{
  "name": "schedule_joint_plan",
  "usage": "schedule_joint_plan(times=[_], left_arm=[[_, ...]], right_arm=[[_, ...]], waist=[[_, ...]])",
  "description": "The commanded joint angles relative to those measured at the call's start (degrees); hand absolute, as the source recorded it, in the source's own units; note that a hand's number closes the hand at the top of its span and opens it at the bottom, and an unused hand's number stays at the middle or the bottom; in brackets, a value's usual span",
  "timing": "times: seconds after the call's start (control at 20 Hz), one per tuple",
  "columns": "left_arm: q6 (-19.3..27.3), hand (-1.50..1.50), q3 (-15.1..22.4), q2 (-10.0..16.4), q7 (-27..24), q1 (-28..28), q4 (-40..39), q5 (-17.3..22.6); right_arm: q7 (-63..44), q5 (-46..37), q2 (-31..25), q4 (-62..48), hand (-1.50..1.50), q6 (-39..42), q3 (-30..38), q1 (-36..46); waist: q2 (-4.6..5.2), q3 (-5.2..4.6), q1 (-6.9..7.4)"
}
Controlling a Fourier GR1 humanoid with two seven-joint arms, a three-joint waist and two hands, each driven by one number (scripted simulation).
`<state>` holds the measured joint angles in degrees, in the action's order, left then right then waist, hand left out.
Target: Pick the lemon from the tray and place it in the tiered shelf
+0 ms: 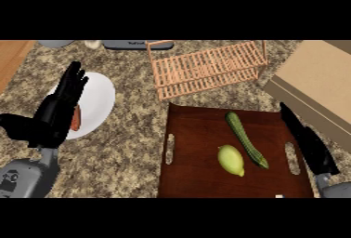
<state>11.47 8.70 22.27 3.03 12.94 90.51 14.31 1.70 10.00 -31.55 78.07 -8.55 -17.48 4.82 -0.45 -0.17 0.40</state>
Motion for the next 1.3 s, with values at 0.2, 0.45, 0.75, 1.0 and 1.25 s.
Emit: schedule_joint_plan(times=[0.2,0.45,0.75,1.0,1.25], left_arm=[[-0.95,0.0,3.06,1.26,0.76,-7.89,-7.61,-4.31],[-3.37,0.0,6.67,-0.48,-0.28,-12.51,-9.92,-4.51],[-5.67,0.0,6.3,0.27,-0.07,-10.33,-11.29,-5.19],[-5.24,0.0,6.62,-1.32,-0.2,-11.77,-10.38,-6.65],[-6.14,0.0,5.93,-1.35,-3.62,-13.59,-12.44,-5.86]], right_arm=[[22.43,5.03,2.56,3.43,-1.5,-6.59,14.24,-6.19],[29.36,13.64,10.31,-1.81,1.5,-5.57,20.53,-9.82],[45.5,13.62,9.4,-4.44,-1.5,11.82,18.35,-10.74],[45.44,5.62,6.07,3.03,-1.5,11.54,13.97,-15.12],[33.43,-5.82,-1.35,14.82,-1.5,5.28,7.72,-23.68]], waist=[[0.27,0.4,-3.83],[0.44,0.46,-2.47],[0.44,0.24,-0.98],[0.32,0.16,-0.67],[0.26,-0.15,-1.38]])
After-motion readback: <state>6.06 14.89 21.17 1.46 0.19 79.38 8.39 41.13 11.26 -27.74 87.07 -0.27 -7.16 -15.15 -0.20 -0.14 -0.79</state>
